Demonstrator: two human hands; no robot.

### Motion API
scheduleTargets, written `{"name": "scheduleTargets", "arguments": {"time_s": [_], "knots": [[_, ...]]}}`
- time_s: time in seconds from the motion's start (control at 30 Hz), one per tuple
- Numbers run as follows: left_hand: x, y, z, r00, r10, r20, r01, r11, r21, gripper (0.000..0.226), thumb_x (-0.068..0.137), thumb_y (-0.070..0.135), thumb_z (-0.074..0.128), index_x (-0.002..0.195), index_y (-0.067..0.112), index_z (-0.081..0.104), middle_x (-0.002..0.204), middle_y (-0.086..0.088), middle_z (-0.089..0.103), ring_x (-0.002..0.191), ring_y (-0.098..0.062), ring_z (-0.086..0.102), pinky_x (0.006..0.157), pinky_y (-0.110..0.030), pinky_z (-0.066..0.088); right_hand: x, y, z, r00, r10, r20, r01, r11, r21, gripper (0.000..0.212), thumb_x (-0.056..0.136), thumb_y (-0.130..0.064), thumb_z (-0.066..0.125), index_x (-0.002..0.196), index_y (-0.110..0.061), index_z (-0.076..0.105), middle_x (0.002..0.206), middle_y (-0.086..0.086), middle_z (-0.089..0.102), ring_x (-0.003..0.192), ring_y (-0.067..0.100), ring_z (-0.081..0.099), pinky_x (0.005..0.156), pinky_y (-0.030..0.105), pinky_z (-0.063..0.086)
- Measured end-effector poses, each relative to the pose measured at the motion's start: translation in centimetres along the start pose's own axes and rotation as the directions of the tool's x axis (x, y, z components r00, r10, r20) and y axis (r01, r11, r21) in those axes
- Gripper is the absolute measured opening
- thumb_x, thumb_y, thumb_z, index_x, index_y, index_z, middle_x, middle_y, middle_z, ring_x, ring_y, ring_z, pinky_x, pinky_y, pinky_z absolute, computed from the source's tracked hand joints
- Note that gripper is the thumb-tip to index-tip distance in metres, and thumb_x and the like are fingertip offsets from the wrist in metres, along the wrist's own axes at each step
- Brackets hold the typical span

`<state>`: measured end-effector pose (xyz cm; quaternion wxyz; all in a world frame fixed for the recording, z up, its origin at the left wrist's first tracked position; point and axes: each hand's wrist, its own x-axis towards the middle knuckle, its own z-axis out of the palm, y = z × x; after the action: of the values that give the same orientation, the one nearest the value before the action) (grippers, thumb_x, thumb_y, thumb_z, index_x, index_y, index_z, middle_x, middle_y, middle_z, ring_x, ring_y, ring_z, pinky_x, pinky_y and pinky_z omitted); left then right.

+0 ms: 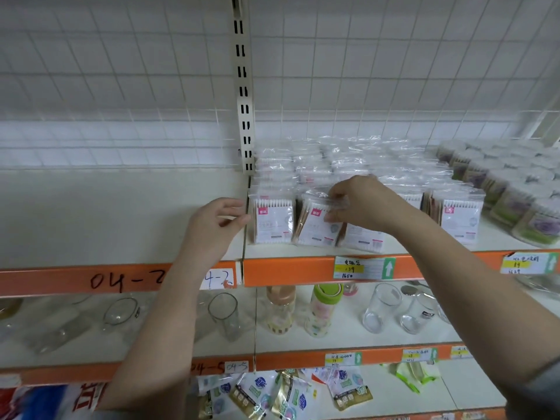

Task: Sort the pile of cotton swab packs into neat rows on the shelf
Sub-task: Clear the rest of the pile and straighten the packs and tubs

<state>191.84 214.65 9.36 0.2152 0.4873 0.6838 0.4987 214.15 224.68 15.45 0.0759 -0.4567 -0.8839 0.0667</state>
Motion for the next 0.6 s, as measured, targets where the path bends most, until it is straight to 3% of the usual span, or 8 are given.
{"name": "scheduleTargets", "arguments": {"time_s": [0.13, 0.3, 0.43, 0.6], "knots": [[1.3, -0.6, -0.7, 1.0, -0.004, 0.013, 0.003, 0.997, 0.076, 0.019, 0.09, 0.023, 0.061, 0.108, 0.026, 0.062, 0.098, 0.01, 0.062, 0.092, -0.009, 0.06, 0.074, -0.018, 0.041, 0.5, -0.3, -0.9, 0.997, 0.0, 0.079, 0.011, 0.991, -0.133, 0.034, 0.084, -0.031, 0.067, 0.114, -0.015, 0.063, 0.114, 0.003, 0.061, 0.109, 0.021, 0.051, 0.09, 0.035, 0.045], [2.3, -1.1, -0.8, 0.999, 0.004, 0.041, -0.008, 0.995, 0.101, 0.019, 0.091, 0.024, 0.059, 0.11, 0.025, 0.062, 0.1, 0.009, 0.062, 0.091, -0.008, 0.059, 0.071, -0.016, 0.041, 1.9, -1.5, -0.8, 0.993, 0.012, 0.119, 0.026, 0.95, -0.31, 0.035, 0.087, -0.029, 0.064, 0.118, -0.016, 0.056, 0.116, 0.003, 0.06, 0.113, 0.024, 0.051, 0.092, 0.034, 0.037], [2.8, -1.4, -0.6, 0.998, 0.013, 0.062, -0.021, 0.993, 0.119, 0.018, 0.092, 0.023, 0.058, 0.11, 0.025, 0.062, 0.101, 0.008, 0.061, 0.09, -0.006, 0.058, 0.07, -0.012, 0.039, 2.0, -1.6, -0.4, 0.994, 0.013, 0.104, 0.012, 0.973, -0.232, 0.038, 0.082, -0.02, 0.064, 0.119, -0.017, 0.055, 0.116, 0.002, 0.059, 0.106, 0.022, 0.054, 0.083, 0.032, 0.046], [4.2, -1.7, -0.7, 0.997, 0.012, 0.072, -0.023, 0.987, 0.156, 0.019, 0.095, 0.019, 0.052, 0.11, 0.024, 0.063, 0.104, 0.007, 0.061, 0.096, -0.011, 0.061, 0.073, -0.016, 0.041, 0.9, -3.1, 0.0, 0.996, -0.069, 0.055, 0.073, 0.994, -0.081, 0.074, 0.078, -0.032, 0.072, 0.142, -0.024, 0.034, 0.14, 0.001, 0.042, 0.126, 0.021, 0.042, 0.103, 0.038, 0.037]]}}
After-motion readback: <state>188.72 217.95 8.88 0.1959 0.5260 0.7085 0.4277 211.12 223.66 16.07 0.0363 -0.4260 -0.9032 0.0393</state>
